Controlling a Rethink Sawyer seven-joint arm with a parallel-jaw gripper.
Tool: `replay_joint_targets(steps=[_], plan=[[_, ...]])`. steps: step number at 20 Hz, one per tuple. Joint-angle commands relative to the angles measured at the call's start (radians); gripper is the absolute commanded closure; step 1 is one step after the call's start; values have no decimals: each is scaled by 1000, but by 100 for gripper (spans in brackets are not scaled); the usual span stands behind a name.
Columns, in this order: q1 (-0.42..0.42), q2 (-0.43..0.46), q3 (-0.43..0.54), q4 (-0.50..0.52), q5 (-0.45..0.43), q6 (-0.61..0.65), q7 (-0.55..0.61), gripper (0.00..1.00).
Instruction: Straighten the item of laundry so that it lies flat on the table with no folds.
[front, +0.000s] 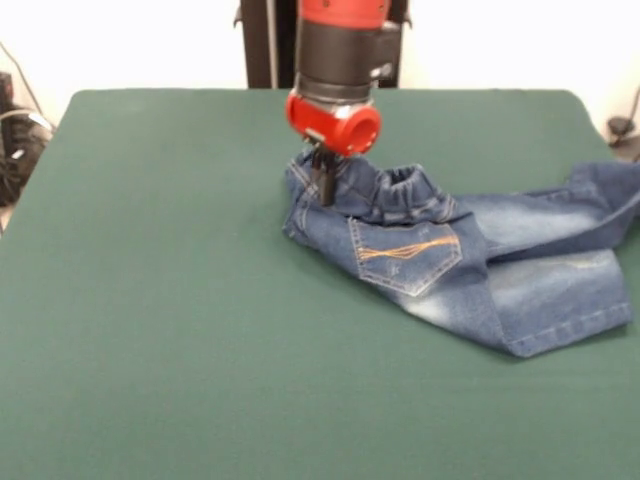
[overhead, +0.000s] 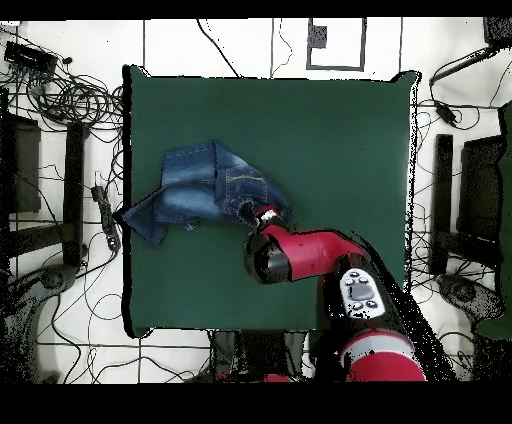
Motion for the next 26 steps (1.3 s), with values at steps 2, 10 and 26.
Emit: replay_joint_targets(steps=[2, 10, 26], plan=[[-106, 62, 183, -21, -123, 94, -246, 100], [-267, 96, 280, -70, -171, 200, -316, 100], [-701, 267, 642, -51, -68, 584, -604, 100]])
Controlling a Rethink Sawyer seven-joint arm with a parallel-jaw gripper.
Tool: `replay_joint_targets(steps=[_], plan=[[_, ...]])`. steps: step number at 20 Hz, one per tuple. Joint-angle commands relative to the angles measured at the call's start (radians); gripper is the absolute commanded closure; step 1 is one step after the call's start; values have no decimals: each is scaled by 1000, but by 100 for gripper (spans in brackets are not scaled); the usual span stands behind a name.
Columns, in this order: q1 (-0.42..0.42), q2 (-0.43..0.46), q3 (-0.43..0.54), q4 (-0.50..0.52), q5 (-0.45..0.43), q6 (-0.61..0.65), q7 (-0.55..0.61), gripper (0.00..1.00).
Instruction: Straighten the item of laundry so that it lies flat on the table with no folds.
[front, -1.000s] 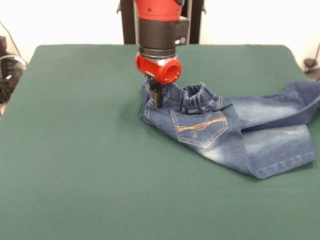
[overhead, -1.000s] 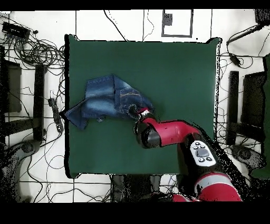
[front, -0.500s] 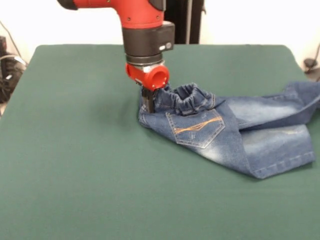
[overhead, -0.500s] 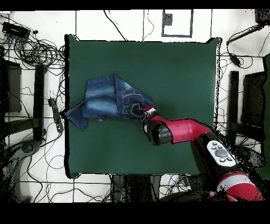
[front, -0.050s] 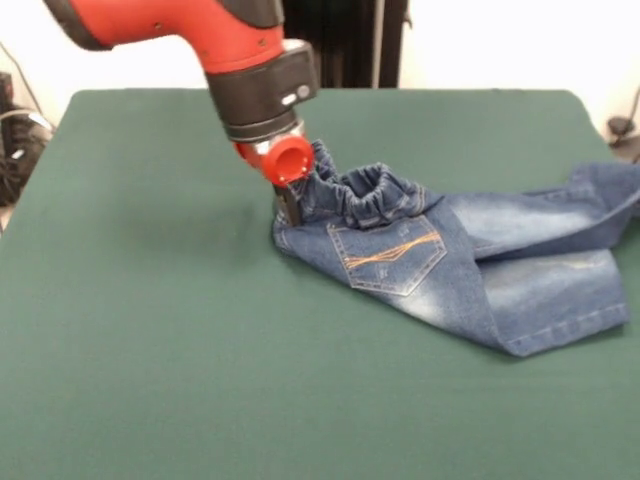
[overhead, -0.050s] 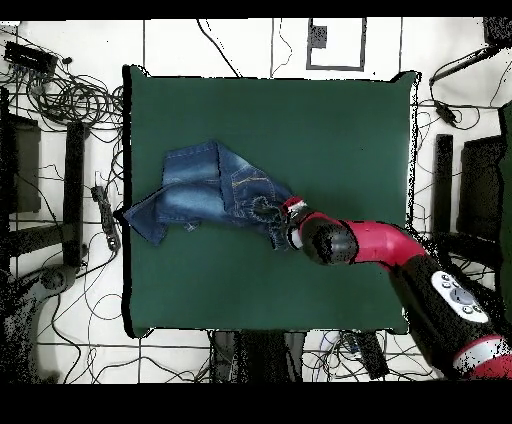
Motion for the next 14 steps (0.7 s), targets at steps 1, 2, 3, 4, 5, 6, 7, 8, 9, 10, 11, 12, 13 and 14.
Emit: replay_joint_targets(steps=[1, 2, 3, 4, 5, 6, 7, 8, 9, 10, 11, 12, 13, 14], plan=[[-135, 160, 119, -55, 22, 334, -490, 100], [-158, 175, 135, -56, 44, 365, -509, 100], [-166, 182, 141, -56, 58, 382, -516, 100], [-188, 198, 157, -51, 87, 410, -527, 100], [-196, 206, 161, -56, 99, 425, -539, 100], [-210, 216, 167, -56, 127, 460, -546, 100], [-214, 225, 168, -66, 133, 470, -560, 100], [-220, 244, 168, -86, 154, 504, -575, 100], [-222, 254, 167, -95, 164, 517, -584, 100], [-222, 271, 164, -109, 176, 536, -593, 100], [-223, 288, 162, -124, 187, 555, -602, 100], [-225, 308, 160, -146, 191, 570, -625, 100], [-228, 328, 159, -168, 195, 586, -648, 100], [-231, 340, 158, -177, 200, 596, -659, 100]])
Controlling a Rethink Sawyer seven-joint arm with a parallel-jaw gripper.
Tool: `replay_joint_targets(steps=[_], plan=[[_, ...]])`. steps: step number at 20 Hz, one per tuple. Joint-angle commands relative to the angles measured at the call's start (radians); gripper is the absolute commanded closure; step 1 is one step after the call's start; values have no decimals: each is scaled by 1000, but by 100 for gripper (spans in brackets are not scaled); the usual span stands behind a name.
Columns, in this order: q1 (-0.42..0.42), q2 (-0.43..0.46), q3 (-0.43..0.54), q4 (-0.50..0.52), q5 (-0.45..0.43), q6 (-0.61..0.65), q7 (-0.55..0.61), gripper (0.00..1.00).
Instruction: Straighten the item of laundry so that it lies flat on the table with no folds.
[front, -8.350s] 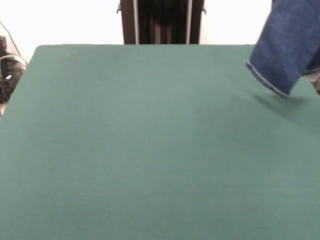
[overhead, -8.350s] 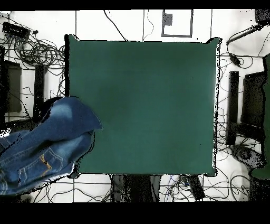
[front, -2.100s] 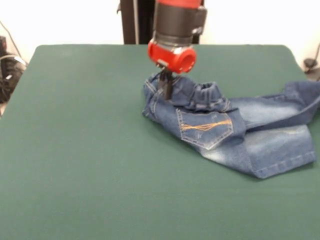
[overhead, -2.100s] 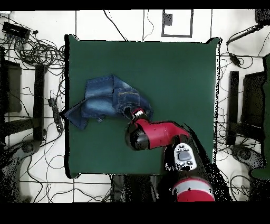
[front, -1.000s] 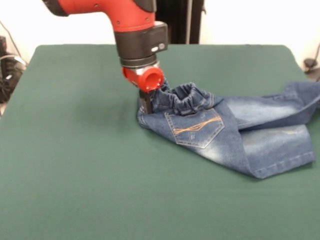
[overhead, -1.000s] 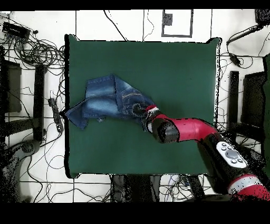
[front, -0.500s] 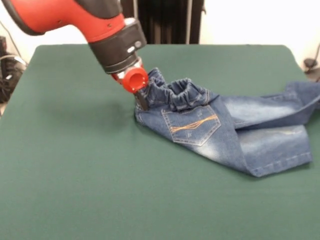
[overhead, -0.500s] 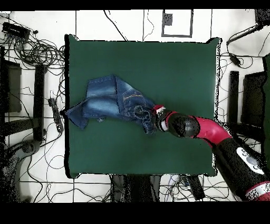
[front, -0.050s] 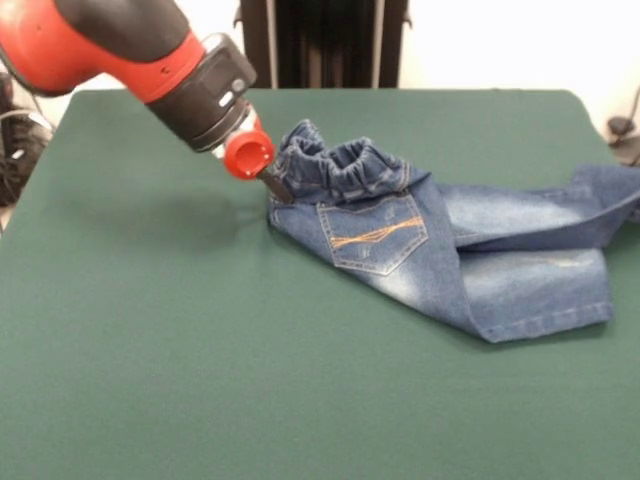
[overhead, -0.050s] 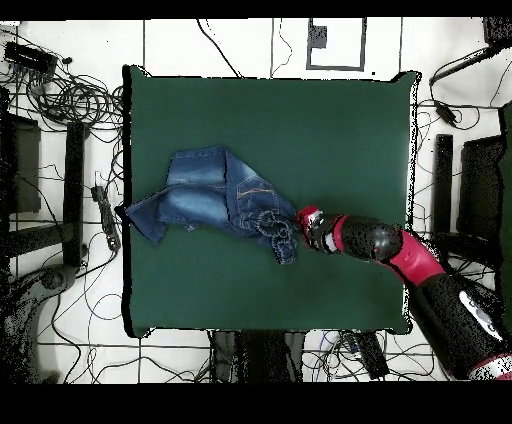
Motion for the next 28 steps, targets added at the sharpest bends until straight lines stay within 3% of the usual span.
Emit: replay_joint_targets(steps=[1, 10, 12, 18, 23, 28], plan=[[15, 152, 14, -130, 27, 276, -371, 100], [-5, 335, -11, -266, 56, 375, -510, 100], [0, 342, -14, -286, 49, 384, -521, 100], [5, 284, -16, -289, 38, 416, -481, 100], [20, 260, -4, -370, 55, 508, -516, 100], [19, 238, 7, -395, 38, 509, -535, 100]])
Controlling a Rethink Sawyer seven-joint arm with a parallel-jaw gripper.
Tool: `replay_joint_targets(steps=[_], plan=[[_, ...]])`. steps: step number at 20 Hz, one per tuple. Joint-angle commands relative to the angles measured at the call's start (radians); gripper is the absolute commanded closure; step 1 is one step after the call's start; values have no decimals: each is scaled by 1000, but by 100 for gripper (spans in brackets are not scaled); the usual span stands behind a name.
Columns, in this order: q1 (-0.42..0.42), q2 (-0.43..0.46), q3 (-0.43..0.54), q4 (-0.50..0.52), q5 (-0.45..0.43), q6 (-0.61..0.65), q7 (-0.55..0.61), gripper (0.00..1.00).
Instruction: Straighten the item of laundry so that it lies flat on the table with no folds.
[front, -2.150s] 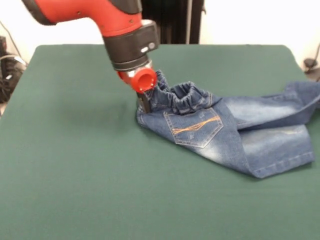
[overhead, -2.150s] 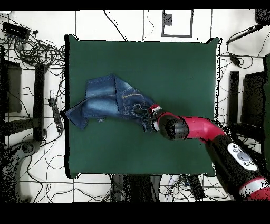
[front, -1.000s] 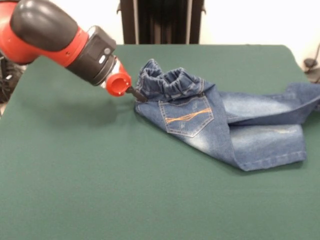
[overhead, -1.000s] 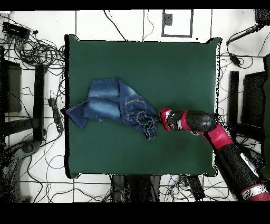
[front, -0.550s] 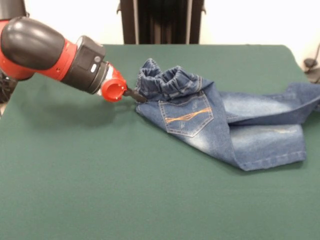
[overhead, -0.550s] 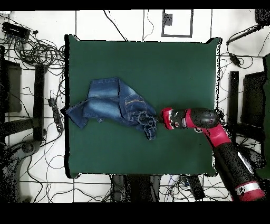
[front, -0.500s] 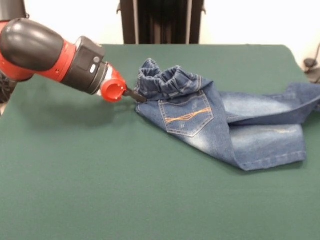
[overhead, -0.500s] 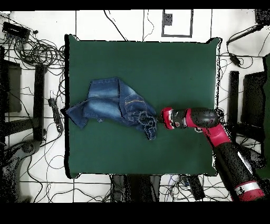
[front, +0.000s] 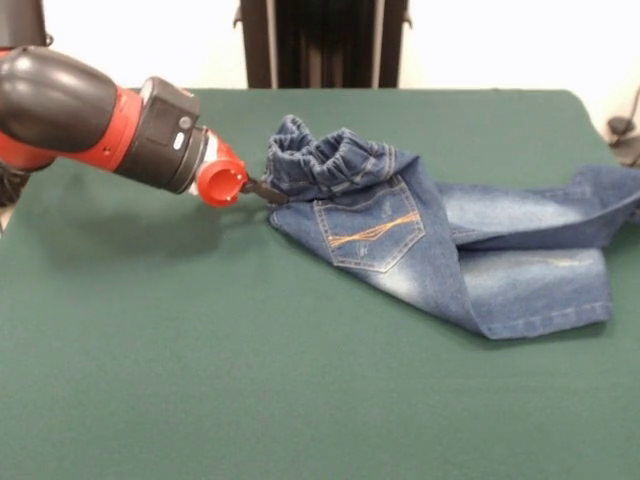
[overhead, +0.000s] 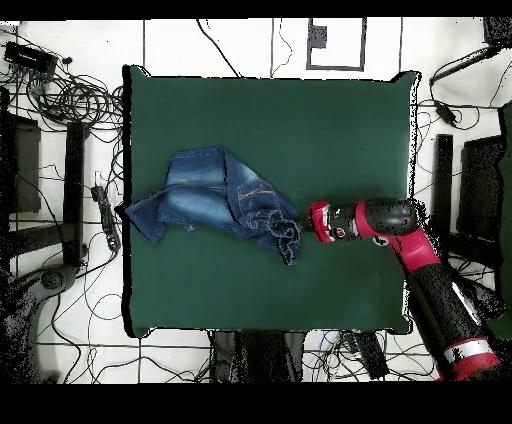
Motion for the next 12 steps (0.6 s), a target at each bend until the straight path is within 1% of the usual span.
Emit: replay_joint_targets(steps=[1, 3, 7, 9, 10, 11, 12], plan=[[58, 33, -32, -146, -87, 92, -347, 100], [57, 9, -34, -138, -92, 90, -336, 100], [51, -67, -37, -109, -106, 93, -318, 100], [46, -94, -34, -96, -118, 69, -316, 100], [39, -107, -30, -81, -134, 21, -315, 100], [30, -122, -25, -69, -140, 0, -314, 100], [23, -140, -26, -41, -155, -50, -294, 100]])
